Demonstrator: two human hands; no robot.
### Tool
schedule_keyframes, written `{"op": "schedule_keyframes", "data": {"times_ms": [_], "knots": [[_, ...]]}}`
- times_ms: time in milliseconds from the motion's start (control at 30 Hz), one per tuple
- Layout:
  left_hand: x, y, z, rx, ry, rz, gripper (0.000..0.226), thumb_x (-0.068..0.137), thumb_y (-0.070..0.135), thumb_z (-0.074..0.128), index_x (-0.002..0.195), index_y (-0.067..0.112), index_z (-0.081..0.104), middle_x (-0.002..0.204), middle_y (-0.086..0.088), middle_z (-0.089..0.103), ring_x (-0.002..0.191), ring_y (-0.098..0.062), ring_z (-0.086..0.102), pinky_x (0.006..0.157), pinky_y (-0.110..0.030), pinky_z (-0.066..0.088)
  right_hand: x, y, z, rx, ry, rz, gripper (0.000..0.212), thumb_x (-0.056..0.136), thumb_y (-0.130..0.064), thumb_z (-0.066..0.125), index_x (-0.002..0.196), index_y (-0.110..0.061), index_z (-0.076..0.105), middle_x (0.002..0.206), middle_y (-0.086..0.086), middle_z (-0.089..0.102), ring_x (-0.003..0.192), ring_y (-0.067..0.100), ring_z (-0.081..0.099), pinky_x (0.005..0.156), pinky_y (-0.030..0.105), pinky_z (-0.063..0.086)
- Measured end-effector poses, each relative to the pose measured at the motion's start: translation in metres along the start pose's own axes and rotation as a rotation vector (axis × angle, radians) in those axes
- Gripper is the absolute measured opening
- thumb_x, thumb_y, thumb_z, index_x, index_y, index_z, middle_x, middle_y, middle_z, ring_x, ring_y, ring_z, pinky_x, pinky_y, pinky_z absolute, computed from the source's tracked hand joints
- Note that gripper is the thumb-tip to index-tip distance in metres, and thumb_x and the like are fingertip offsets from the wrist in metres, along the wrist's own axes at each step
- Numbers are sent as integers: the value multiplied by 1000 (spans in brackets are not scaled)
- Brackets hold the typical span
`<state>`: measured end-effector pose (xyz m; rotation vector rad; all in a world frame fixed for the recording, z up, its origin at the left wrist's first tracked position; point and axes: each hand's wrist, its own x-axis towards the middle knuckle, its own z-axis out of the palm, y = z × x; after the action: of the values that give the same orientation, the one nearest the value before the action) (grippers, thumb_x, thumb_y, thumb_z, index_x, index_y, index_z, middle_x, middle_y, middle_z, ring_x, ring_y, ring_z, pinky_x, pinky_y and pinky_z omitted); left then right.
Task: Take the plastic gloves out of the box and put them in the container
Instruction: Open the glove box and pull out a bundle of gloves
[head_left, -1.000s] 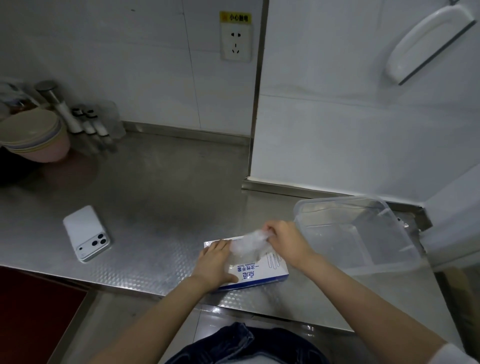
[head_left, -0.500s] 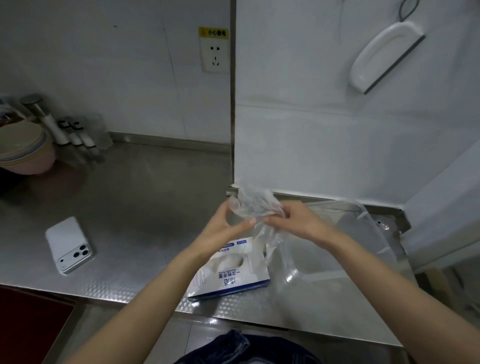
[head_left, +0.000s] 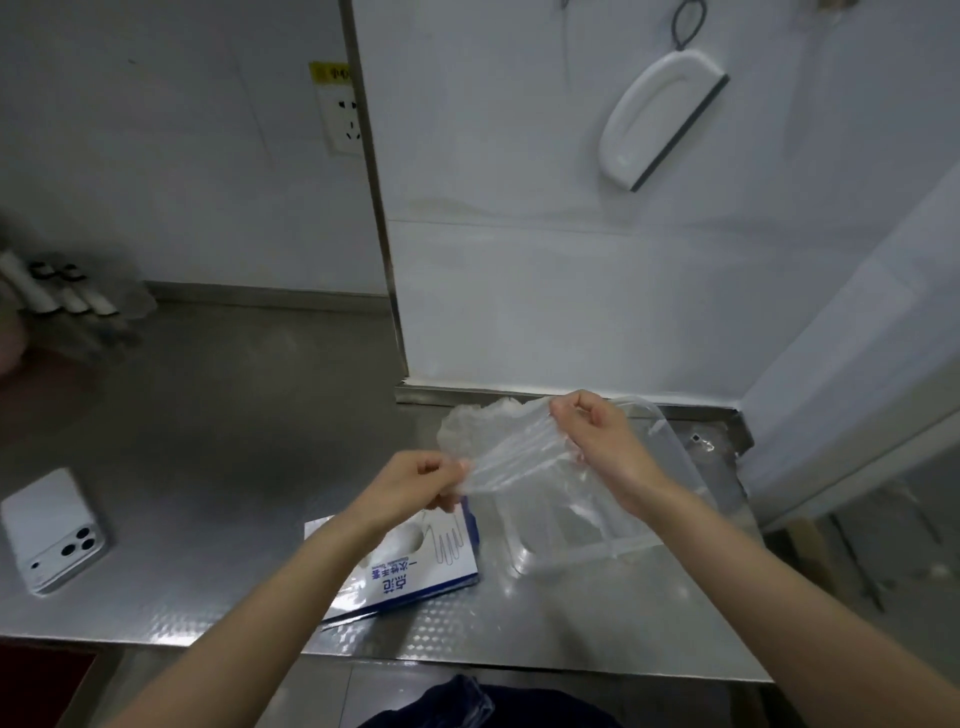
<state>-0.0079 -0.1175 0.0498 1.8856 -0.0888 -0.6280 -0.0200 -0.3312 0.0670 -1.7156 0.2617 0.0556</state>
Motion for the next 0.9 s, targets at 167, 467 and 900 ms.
{"op": "schedule_keyframes", "data": {"times_ms": [167,467,900], "knots": [[14,27,12,119,-43,183,82,73,32,79,141,24,34,128,12,43,121,-6,44,104,-30,40,-3,-4,-14,-194,-119,-124,22,95,-14,54,73,-15,59,43,-13,45,42,0,38,40,10,29],[40,70,25,130,-104,191,27,97,24,51,86,11,72,54,6,67,52,-11,60,57,-18,49,11,-9,-73,-462,-389,3,13,79,-16,76,76,-18,63,71,-10,61,61,-4,51,56,12,38],[37,82,52,654,154,1095,6,83,16,55,79,13,58,107,0,63,105,-13,56,95,-24,37,9,5,-113,-876,269,-956,17,71,11,61,80,-3,61,81,6,55,80,16,48,70,17,36]]}}
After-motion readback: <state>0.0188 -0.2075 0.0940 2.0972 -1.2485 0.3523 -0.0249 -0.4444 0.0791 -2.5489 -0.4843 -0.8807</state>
